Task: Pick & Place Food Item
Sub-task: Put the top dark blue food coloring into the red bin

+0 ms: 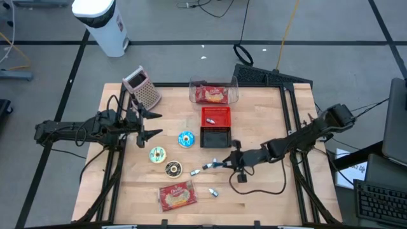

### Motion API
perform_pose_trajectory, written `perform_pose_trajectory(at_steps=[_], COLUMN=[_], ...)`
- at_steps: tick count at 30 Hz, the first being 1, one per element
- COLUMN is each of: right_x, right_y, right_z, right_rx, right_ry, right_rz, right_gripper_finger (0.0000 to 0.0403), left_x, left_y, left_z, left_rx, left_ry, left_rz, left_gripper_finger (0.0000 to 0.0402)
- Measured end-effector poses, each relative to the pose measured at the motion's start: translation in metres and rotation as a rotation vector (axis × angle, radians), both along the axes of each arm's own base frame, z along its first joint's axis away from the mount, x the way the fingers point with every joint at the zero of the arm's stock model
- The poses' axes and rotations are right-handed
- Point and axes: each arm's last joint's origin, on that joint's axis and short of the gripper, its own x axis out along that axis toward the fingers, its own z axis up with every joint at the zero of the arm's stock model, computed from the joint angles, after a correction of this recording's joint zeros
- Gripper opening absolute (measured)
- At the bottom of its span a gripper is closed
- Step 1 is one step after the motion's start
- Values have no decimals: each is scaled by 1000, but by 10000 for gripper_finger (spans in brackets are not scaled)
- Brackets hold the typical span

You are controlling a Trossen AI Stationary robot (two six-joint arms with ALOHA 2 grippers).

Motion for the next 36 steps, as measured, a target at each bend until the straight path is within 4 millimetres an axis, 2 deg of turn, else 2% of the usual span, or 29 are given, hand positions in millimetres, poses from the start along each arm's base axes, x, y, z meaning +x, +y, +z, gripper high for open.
perform_pose_trajectory(at_steps=[4, 9, 21, 36], right_x=[-6, -9, -6, 1], right_y=[-2, -4, -9, -32], right_z=[17, 26, 24, 24], right_rx=[22, 34, 22, 13], right_ry=[-57, -89, -84, -84], right_rz=[0, -1, -21, -105], right_gripper_finger=[82, 82, 82, 82], left_x=[0, 0, 0, 0], left_y=[0, 0, 0, 0], left_z=[0, 0, 0, 0], left_rx=[0, 0, 0, 0], left_ry=[0, 0, 0, 0], left_rz=[0, 0, 0, 0], left_gripper_finger=[310, 310, 310, 310])
